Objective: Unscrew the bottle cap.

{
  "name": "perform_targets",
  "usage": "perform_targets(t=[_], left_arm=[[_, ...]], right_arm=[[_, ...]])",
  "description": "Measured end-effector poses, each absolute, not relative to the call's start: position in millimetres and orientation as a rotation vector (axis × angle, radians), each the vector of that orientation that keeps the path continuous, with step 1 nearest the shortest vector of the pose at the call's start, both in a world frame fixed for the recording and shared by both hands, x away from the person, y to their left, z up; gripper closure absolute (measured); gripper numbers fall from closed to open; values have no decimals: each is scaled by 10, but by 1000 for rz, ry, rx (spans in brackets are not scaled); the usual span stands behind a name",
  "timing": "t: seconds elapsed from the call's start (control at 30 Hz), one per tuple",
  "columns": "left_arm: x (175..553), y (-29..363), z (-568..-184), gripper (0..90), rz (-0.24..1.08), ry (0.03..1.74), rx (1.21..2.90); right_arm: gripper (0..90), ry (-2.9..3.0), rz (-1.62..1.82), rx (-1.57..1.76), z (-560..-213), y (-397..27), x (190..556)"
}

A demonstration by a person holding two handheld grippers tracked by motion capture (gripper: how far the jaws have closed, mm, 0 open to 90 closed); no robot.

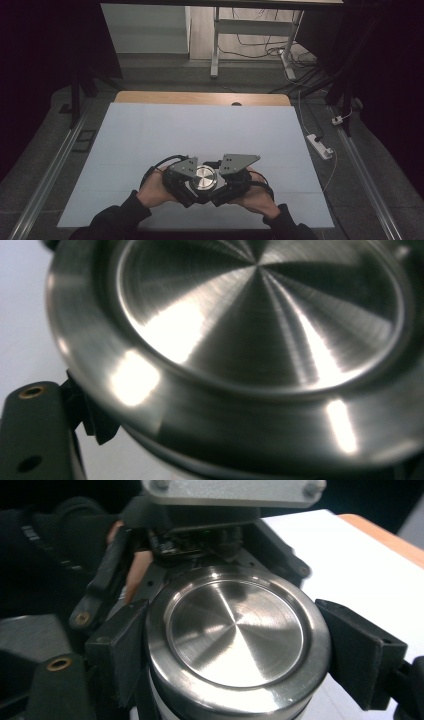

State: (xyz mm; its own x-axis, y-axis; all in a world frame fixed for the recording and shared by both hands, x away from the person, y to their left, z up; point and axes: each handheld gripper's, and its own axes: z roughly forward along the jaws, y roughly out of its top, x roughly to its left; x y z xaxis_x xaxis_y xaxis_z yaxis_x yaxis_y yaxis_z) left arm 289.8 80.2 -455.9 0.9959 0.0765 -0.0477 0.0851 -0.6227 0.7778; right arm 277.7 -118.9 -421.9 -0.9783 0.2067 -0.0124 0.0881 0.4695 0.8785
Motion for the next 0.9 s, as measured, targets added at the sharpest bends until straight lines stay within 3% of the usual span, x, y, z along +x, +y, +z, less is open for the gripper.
perform_targets(t=[0.5, 0.9], left_arm=[[2884, 815, -4585, 152, -161, -90, 2216], [2902, 818, -4594, 152, -179, -139, 2200]], right_arm=[[184, 2685, 1708, 51, -4257, -1237, 2794], [179, 2691, 1782, -11, -4291, -1254, 2812]])
